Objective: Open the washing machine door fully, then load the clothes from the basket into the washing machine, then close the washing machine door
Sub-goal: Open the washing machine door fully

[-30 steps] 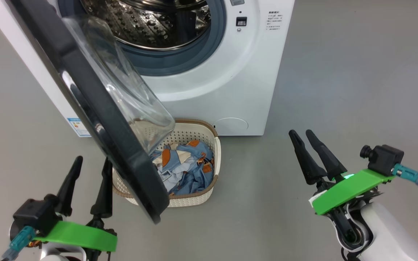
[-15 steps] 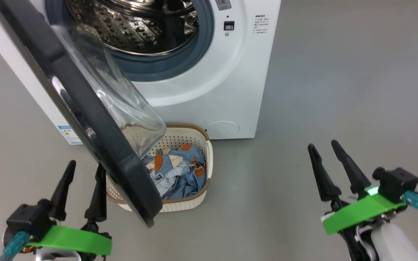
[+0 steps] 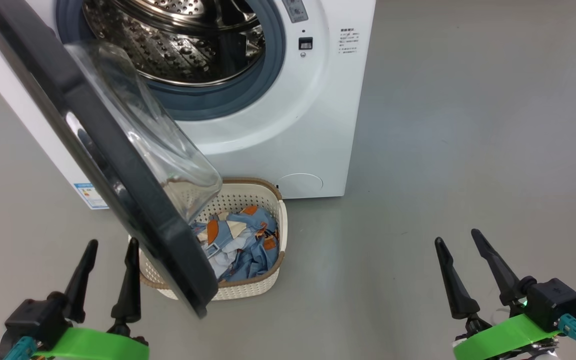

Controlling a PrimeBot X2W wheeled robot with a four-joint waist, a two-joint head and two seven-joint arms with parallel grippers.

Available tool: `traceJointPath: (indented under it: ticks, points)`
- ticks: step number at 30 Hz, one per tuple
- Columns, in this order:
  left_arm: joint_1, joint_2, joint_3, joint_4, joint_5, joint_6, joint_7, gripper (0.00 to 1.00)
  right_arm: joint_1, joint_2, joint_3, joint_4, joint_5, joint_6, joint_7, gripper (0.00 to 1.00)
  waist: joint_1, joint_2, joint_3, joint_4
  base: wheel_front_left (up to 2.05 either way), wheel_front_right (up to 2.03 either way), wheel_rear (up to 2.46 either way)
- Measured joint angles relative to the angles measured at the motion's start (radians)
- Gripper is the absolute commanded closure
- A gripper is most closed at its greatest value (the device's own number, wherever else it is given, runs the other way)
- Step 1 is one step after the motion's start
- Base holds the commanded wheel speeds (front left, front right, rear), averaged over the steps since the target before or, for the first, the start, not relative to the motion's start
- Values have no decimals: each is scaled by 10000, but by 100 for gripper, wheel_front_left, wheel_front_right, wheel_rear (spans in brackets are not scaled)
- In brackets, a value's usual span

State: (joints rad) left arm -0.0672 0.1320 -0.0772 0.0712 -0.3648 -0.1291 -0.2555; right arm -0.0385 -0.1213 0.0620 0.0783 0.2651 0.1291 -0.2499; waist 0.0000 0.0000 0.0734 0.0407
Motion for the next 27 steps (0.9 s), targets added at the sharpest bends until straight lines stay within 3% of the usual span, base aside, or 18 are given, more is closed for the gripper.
traceJointPath:
  ticks: [10, 27]
  points:
    - [251, -94, 186, 50, 105, 0, 2, 0, 204, 359, -263, -393, -844, 0, 0, 0, 0, 1, 22, -99, 0, 0, 0]
    - [260, -146, 140, 159, 268, 0, 0, 0, 202, 587, -1024, 161, -1039, 0, 0, 0, 0, 0, -44, 112, 0, 0, 0]
